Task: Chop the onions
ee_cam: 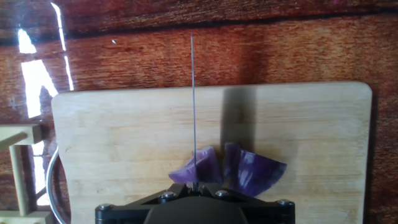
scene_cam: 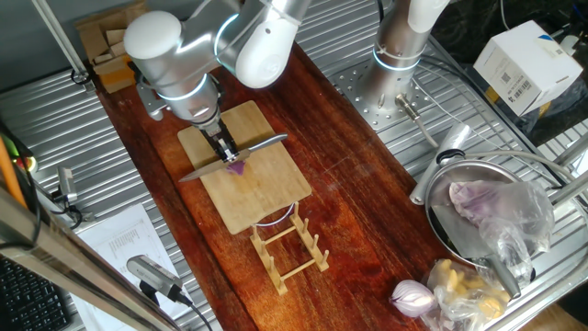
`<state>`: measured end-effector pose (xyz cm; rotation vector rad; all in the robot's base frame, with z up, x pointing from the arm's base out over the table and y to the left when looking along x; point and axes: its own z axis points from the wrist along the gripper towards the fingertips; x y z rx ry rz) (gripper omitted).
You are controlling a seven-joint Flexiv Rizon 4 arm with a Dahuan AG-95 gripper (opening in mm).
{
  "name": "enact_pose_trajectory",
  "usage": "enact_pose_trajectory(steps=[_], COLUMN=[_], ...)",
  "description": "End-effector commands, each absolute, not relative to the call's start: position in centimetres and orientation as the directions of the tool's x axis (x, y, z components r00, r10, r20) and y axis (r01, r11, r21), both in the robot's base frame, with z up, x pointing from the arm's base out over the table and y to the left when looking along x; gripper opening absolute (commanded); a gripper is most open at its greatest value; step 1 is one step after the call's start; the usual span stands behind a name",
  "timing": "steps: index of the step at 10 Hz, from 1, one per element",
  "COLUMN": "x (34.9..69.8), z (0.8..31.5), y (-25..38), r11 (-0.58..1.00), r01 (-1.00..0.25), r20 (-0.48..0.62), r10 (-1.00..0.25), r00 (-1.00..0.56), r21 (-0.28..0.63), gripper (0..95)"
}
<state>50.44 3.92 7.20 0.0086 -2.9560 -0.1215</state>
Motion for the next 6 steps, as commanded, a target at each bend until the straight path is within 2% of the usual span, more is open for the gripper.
enact_pose_trajectory(steps=[1, 6], x=[50.41, 50.37], z=[7.21, 7.41], y=[3.93, 3.97], r11=[0.997, 0.996], r01=[0.0, -0.001], r20=[0.182, 0.181], r10=[-0.015, -0.016], r00=[-0.983, -0.983], r21=[0.083, 0.084], gripper=[0.0, 0.0])
